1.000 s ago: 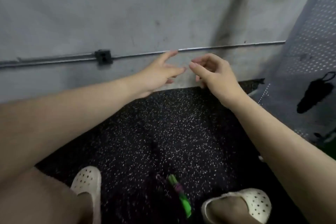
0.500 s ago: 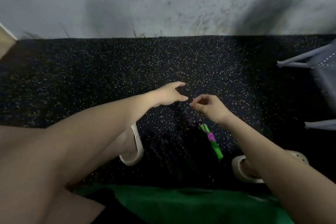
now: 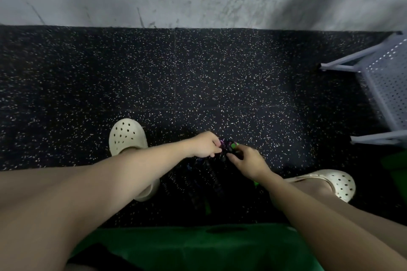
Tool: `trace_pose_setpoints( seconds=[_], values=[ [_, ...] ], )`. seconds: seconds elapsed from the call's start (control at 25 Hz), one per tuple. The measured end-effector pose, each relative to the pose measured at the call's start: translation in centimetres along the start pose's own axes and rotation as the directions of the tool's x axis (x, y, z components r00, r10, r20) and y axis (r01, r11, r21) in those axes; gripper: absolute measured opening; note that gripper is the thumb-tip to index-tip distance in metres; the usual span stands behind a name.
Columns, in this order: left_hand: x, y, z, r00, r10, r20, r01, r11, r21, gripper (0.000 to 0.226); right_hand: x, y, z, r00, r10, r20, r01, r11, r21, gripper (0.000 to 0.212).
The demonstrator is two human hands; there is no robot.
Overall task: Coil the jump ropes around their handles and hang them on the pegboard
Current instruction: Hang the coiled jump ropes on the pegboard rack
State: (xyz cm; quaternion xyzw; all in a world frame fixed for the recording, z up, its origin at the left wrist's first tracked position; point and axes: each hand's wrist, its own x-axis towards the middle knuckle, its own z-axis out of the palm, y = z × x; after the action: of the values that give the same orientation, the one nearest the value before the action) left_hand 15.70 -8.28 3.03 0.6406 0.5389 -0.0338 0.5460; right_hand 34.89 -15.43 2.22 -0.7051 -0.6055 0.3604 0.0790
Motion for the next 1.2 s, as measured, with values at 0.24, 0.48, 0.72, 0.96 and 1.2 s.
trace_pose_setpoints(
  seconds=[0.24, 0.48, 0.72, 0.96, 1.2],
  values=[
    [-1.0, -0.1, 1.2, 0.992, 0.063, -0.113, -0.083, 0.979, -0.184, 0.03, -0.6, 0.8, 0.3, 0.996, -0.053, -0.071, 0.057, 0.997, 0.059, 0.049],
    [-1.1, 5.3, 0.6, 0.972, 0.15, -0.179, -0.204, 0.918, -0.34, 0.016, -1.6, 1.1, -2.7, 0.952, -0.064, -0.298, 0.137, 0.963, 0.23, 0.046],
    [-1.7, 17.9, -5.9, 0.888, 0.343, -0.306, -0.44, 0.825, -0.354, 0.014, 0.5, -2.9, -14.6, 0.856, -0.098, -0.507, 0.334, 0.854, 0.399, 0.04],
    [-2.7, 34.1, -19.2, 0.762, 0.567, -0.311, -0.642, 0.722, -0.258, 0.012, 3.3, -12.6, -32.9, 0.719, -0.268, -0.642, 0.594, 0.716, 0.366, 0.015],
    [3.7, 43.9, -26.9, 0.704, 0.654, -0.275, -0.708, 0.616, -0.345, 0.013, 11.4, -14.3, -44.6, 0.683, -0.271, -0.678, 0.596, 0.743, 0.304, 0.02]
  ],
)
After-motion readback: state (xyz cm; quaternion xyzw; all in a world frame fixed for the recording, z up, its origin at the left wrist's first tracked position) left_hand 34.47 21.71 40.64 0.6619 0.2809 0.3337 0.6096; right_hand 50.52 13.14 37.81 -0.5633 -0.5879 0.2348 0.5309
